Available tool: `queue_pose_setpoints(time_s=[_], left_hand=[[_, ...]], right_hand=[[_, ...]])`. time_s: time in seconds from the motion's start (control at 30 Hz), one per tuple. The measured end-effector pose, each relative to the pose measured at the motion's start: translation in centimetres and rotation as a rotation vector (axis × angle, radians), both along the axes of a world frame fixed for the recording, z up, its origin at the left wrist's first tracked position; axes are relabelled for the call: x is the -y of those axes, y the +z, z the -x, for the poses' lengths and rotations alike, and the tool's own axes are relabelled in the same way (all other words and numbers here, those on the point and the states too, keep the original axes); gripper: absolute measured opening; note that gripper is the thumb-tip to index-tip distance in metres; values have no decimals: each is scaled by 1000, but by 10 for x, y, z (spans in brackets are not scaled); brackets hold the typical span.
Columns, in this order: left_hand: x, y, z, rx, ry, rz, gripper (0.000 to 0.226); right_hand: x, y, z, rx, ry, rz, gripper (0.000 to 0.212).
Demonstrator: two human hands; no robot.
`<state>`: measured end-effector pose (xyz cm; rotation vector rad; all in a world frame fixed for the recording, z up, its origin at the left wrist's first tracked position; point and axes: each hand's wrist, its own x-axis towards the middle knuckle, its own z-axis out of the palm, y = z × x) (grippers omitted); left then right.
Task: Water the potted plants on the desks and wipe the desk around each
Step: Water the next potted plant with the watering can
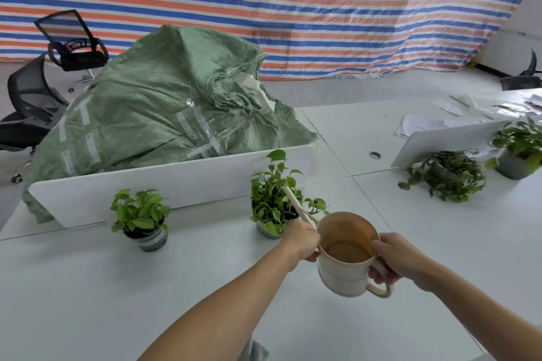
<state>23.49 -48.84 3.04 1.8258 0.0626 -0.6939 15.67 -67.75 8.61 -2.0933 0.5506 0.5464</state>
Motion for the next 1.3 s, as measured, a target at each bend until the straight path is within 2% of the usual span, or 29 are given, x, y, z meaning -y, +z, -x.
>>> queue_pose_setpoints(time_s=[0.6, 1.0, 1.3], left_hand=[[33, 4, -15, -21, -36, 21, 26], [15, 8, -23, 6, 9, 24, 24], [8, -5, -11, 3, 17, 14, 22]], right_hand=[[25, 6, -13, 2, -53, 50, 22], [13, 7, -28, 15, -15, 40, 28], [9, 2, -13, -13, 16, 29, 23]])
